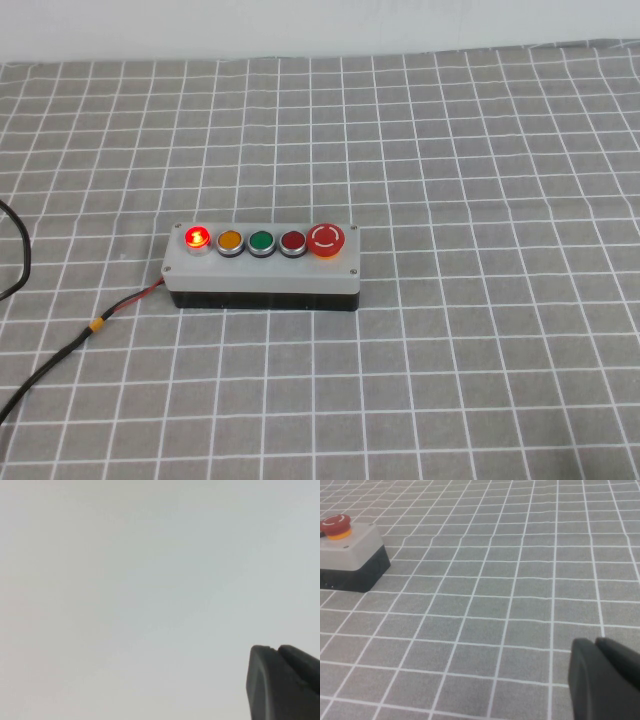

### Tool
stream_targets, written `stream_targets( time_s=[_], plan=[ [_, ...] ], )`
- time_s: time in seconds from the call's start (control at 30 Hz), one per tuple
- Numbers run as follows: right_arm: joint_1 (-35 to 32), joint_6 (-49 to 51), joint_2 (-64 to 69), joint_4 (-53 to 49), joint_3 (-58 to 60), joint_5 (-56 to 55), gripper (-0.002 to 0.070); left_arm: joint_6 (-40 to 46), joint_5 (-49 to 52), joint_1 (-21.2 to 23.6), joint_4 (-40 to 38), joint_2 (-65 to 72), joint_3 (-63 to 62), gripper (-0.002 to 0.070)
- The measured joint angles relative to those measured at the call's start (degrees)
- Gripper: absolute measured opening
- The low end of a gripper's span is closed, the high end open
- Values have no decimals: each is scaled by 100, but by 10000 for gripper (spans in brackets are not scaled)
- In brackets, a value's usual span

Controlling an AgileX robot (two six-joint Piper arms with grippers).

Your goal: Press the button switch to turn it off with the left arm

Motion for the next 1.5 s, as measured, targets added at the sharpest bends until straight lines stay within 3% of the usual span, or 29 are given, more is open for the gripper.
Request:
stream_targets(
  time_s=[0.1,0.2,0.37,0.67,0.87,1.1,1.33,1.5],
  plan=[
    [0,0,0,0,0,0,-16,-119,-733,0,-103,-13,-123,-3],
    [0,0,0,0,0,0,-16,-207,-475,0,-329,-13,-721,-3],
    [0,0,0,0,0,0,-16,-230,1308,0,-452,171,-2316,-3],
    [0,0,0,0,0,0,-16,-250,5055,0,-572,2034,-4808,-3],
    [0,0,0,0,0,0,-16,290,6563,0,-1120,3623,-5929,-3],
    [0,0,0,0,0,0,-16,1480,6819,0,-2054,4946,-6463,-3],
    [0,0,0,0,0,0,-16,1730,6377,0,-2845,5711,-6538,-3],
    [0,0,0,0,0,0,-16,1776,6988,0,-2906,6489,-7025,-3]
  ],
)
